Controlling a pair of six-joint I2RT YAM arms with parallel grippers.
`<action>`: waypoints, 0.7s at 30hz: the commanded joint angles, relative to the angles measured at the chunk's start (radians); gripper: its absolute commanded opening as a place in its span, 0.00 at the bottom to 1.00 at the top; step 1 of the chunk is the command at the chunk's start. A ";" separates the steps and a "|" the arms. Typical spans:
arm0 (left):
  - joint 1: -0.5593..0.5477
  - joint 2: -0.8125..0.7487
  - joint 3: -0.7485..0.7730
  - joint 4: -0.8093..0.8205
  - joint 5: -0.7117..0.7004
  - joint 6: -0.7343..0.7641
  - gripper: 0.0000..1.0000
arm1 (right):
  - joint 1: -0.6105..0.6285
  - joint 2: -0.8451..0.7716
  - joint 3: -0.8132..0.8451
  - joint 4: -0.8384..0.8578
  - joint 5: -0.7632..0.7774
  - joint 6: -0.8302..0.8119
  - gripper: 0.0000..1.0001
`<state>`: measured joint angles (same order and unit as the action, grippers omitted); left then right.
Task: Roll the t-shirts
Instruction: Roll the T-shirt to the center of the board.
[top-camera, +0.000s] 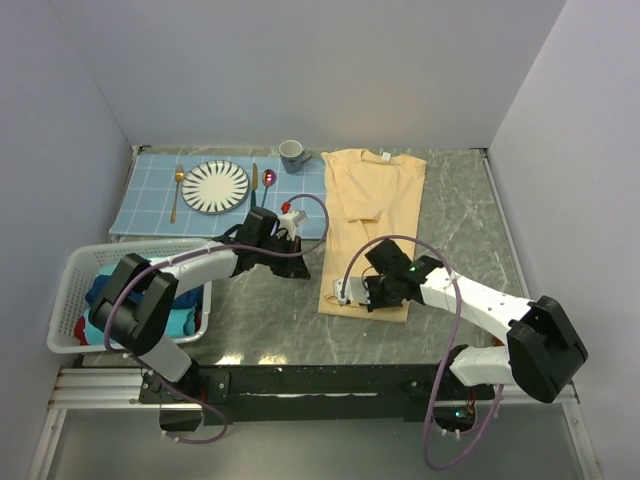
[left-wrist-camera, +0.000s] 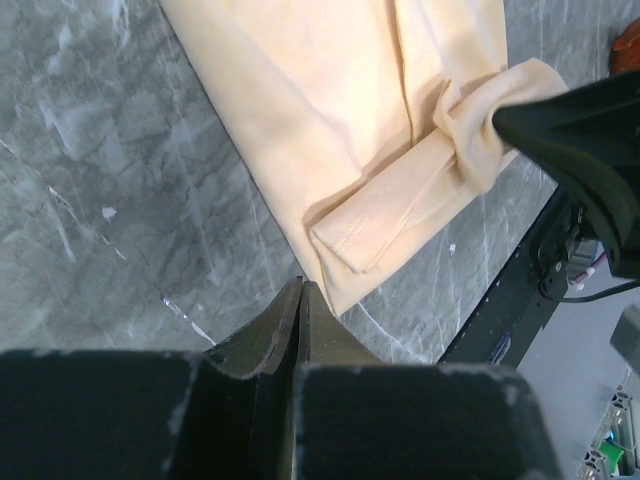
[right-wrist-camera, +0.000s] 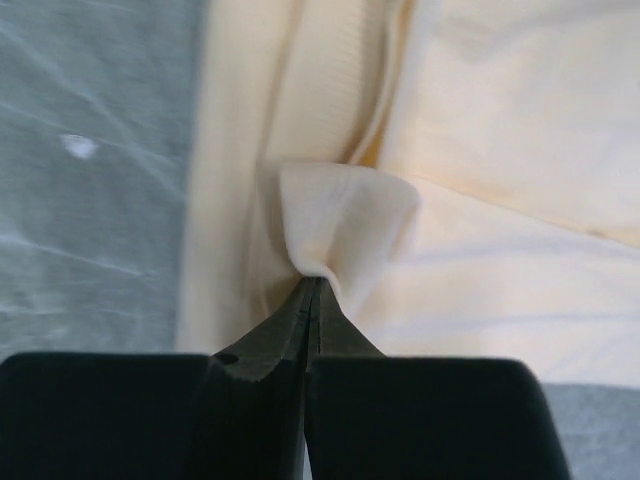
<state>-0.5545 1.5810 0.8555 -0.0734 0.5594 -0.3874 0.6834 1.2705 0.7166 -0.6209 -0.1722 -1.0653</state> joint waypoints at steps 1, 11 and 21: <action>0.004 0.020 0.053 0.015 0.025 -0.010 0.07 | -0.054 -0.022 0.029 0.095 0.086 -0.018 0.00; 0.004 0.025 0.065 -0.009 0.053 0.031 0.21 | -0.071 -0.246 0.024 -0.080 -0.168 0.010 0.00; 0.004 0.020 0.079 -0.026 0.042 0.048 0.22 | -0.041 -0.045 0.058 -0.204 -0.187 -0.048 0.00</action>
<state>-0.5529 1.6104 0.8928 -0.0952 0.5873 -0.3752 0.6353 1.1538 0.7330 -0.7483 -0.3344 -1.0714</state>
